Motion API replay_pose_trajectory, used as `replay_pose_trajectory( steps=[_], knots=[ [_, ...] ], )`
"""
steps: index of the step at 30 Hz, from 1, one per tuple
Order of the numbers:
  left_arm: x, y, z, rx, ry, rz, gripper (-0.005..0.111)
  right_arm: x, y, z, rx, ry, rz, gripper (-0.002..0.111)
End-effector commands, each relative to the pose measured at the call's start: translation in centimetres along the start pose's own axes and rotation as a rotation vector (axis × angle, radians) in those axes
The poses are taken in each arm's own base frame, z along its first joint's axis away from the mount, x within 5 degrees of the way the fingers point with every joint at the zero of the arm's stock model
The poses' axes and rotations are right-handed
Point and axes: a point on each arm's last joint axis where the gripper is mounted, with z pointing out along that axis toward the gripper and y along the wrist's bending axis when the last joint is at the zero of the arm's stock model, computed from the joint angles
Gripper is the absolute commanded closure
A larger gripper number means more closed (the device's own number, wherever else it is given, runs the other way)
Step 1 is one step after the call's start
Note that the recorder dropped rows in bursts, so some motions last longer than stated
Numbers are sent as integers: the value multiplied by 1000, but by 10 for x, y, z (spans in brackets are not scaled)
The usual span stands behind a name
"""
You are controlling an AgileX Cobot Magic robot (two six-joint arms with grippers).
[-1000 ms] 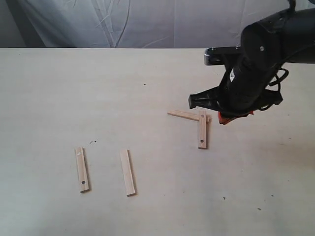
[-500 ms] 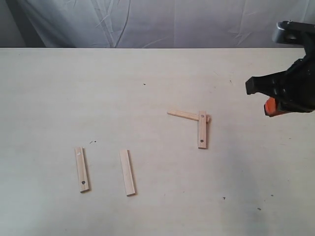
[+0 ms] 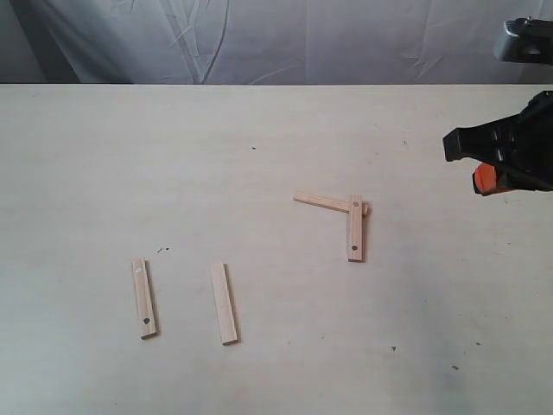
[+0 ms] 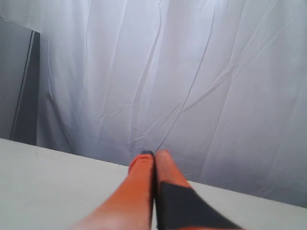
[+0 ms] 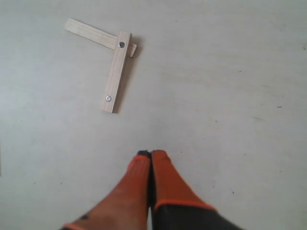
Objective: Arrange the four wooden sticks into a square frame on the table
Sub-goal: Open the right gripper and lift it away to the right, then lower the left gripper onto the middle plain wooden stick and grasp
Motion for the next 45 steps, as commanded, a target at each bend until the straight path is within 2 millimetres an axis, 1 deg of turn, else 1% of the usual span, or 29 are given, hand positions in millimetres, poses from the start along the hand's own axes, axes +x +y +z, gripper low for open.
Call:
replay_pose_trajectory(
  steps=[1, 2, 4, 6, 7, 8, 9, 10, 12, 13, 14, 16, 18, 20, 22, 25, 26, 31, 35, 38, 41, 45],
  knots=[
    [-2, 1, -1, -5, -32, -88, 107, -1, -2, -1, 7, -22, -11, 108],
    [-3, 1, -1, -5, -47, -104, 107, -1, -2, -1, 7, -29, -11, 108],
    [-7, 0, -1, -6, -52, -200, 107, -3, -2, -1, 6, -42, -11, 108],
    [-22, -7, -1, 15, -33, -201, 107, -3, -2, -1, 6, -46, -11, 108],
    [-33, -14, 1, 21, 28, -181, 107, -3, -2, -1, 6, -46, -11, 108],
    [-40, -18, 4, 20, 87, -152, 107, -3, -1, -1, 6, -49, -11, 108],
    [-46, -22, 9, 8, 169, -116, 107, -3, -1, -1, 6, -49, -11, 108],
    [-56, -27, 14, -11, 281, -58, 107, -3, -1, -1, 5, -51, -11, 108],
    [-66, -31, 28, -58, 475, 20, 107, -4, -1, -1, 0, -60, -7, 108],
    [-72, -32, 41, -80, 586, 70, 107, -4, -1, -1, -3, -60, -3, 108],
    [-73, -33, 48, -82, 679, 116, 107, -4, -1, -1, -4, -61, -2, 108],
    [-71, -35, 71, -69, 866, 188, 107, -5, 0, -1, -6, -64, -1, 108],
    [-61, -37, 92, -38, 1012, 178, 107, -5, 0, -1, -12, -70, 5, 108],
    [-42, -39, 110, 28, 1143, 142, 107, -6, 0, -1, -14, -77, 7, 108],
    [-24, -43, 123, 94, 1221, 104, 107, -7, 0, -1, -15, -86, 7, 108],
    [-3, -54, 134, 129, 1263, 128, 107, -8, 0, -1, -15, -99, 7, 108],
    [2, -58, 137, 125, 1269, 135, 107, -9, 0, -1, -16, -108, 7, 108],
    [36, -93, 141, 139, 1310, 214, 107, -10, 1, -2, -18, -123, 8, 108],
    [70, -127, 140, 228, 1382, 308, 107, -15, 1, -2, -21, -180, 9, 108],
    [92, -148, 144, 249, 1411, 302, 107, -15, 1, -2, -22, -183, 10, 108],
    [110, -158, 152, 197, 1428, 296, 107, -14, 0, -2, -17, -171, 5, 108],
    [133, -158, 163, 54, 1433, 231, 107, -14, 0, -2, -16, -165, 5, 108]
  ],
)
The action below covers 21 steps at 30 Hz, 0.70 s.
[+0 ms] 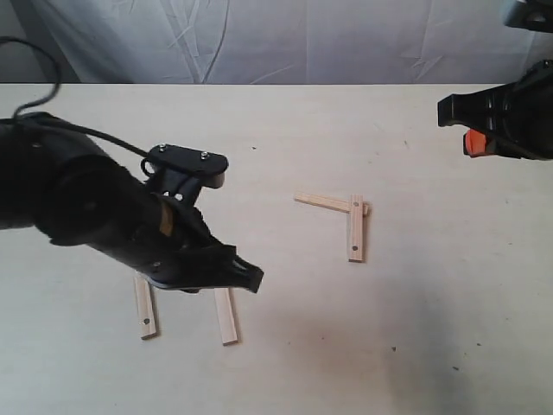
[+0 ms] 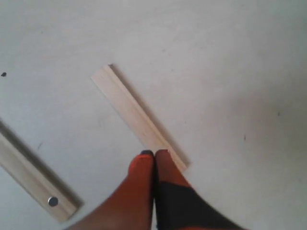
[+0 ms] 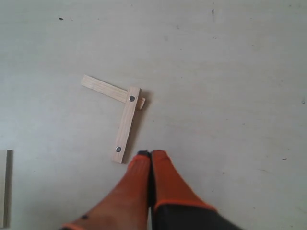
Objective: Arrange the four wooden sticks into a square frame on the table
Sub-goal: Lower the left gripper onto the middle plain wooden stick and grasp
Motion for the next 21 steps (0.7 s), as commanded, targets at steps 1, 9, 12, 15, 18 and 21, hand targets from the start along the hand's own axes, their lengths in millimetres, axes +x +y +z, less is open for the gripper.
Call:
replay_pose_trajectory(
  steps=[1, 9, 12, 15, 18, 21],
  knots=[
    [-8, -2, 26, -46, -11, -143, 107, 1, -1, -1, 6, 2, -7, 108],
    [-3, -3, 47, -41, 45, -289, 99, 1, -2, -1, 7, -1, -9, 108],
    [-2, -2, 48, -52, 60, -285, 83, 1, -2, -1, 7, -1, -9, 108],
    [-4, -3, 48, -38, 37, -284, 65, 1, -2, -1, 7, 1, -9, 108],
    [-7, -5, 49, -19, 8, -283, 55, 1, -2, -1, 7, 1, -9, 108],
    [-5, -3, 55, -38, 19, -295, 55, 1, -2, -1, 6, 1, -8, 108]
  ],
)
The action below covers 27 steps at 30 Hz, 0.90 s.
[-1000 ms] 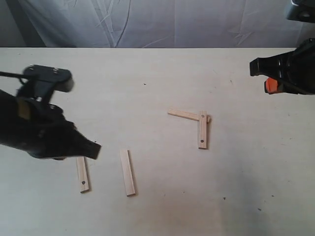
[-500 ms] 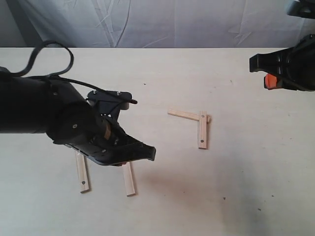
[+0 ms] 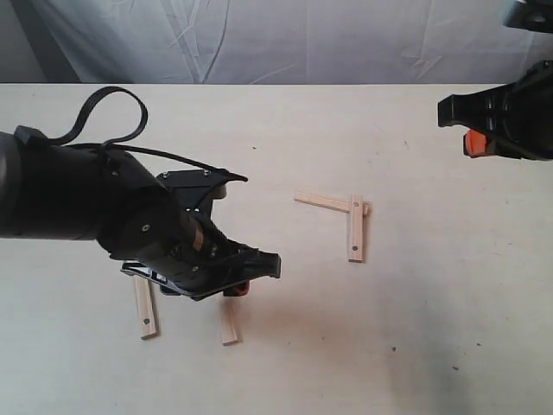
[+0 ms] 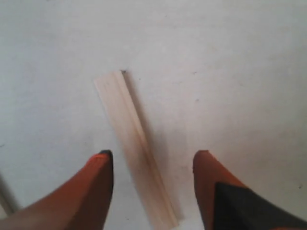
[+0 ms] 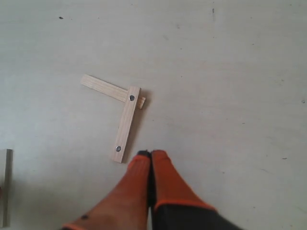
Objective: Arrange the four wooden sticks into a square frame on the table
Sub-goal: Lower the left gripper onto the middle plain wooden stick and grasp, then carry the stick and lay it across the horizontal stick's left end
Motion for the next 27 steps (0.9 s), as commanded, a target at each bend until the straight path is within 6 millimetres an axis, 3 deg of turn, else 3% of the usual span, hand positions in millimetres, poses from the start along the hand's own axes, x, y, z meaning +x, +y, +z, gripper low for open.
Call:
replay_pose_trajectory(
  steps=[1, 11, 17, 18, 21, 24, 27],
  knots=[
    [1, -1, 9, -20, 7, -11, 55, 1, -2, -1, 6, -1, -8, 108],
    [7, 4, 30, -72, 64, -17, 59, 1, -1, -1, 6, -5, -8, 108],
    [6, 6, 30, -88, 54, 34, 100, 1, -1, -1, 6, -5, -8, 108],
    [3, 5, 28, -91, 29, 83, 107, 1, -2, -1, 6, 4, -8, 108],
    [-17, -7, 12, -62, -61, 160, 107, 2, -2, -1, 7, 12, -8, 108],
    [-50, -30, -7, -19, -201, 301, 107, 2, -1, -1, 4, 6, 17, 108],
    [-71, -45, 3, -8, -244, 328, 107, 1, -1, -1, 2, -1, 26, 108]
  ],
)
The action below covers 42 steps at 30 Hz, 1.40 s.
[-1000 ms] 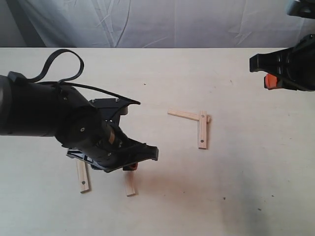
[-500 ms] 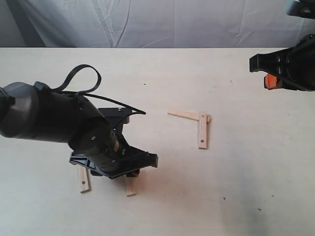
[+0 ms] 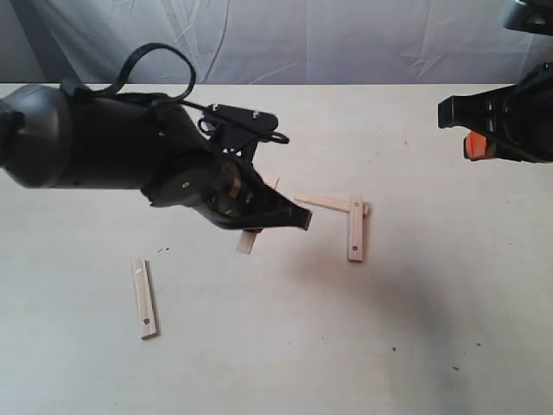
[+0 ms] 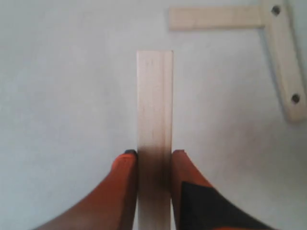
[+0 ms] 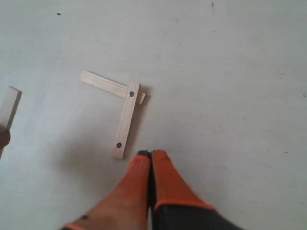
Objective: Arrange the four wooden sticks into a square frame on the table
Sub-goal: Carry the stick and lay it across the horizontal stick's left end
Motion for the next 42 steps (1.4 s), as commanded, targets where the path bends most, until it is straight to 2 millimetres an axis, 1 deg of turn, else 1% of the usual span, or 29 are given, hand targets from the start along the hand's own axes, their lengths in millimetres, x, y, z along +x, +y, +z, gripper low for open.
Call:
replay_pose_trajectory(
  steps=[1, 6, 9, 13, 25, 28, 34, 42],
  knots=[
    [-20, -12, 20, 3, -40, 55, 107, 0, -1, -1, 0, -16, 13, 108],
    [-31, -22, 52, 12, -53, 96, 107, 0, 0, -1, -14, -15, 29, 108],
    [-35, -26, 65, 20, -59, 106, 107, 0, 1, -1, -26, -10, 45, 108],
    [-34, -26, 70, 17, -48, 105, 107, 0, 2, -1, -29, -8, 46, 108],
    [-33, -26, 73, 21, -45, 116, 107, 0, 2, -1, -30, -8, 47, 108],
    [-32, -24, 76, 23, -32, 79, 107, 0, 2, -1, -30, -8, 47, 108],
    [-26, -23, 86, 22, -10, 66, 107, 0, 2, -1, -31, -8, 47, 108],
    [-26, -24, 87, 37, -9, 38, 106, 0, 2, -1, -31, -8, 47, 108]
  ],
)
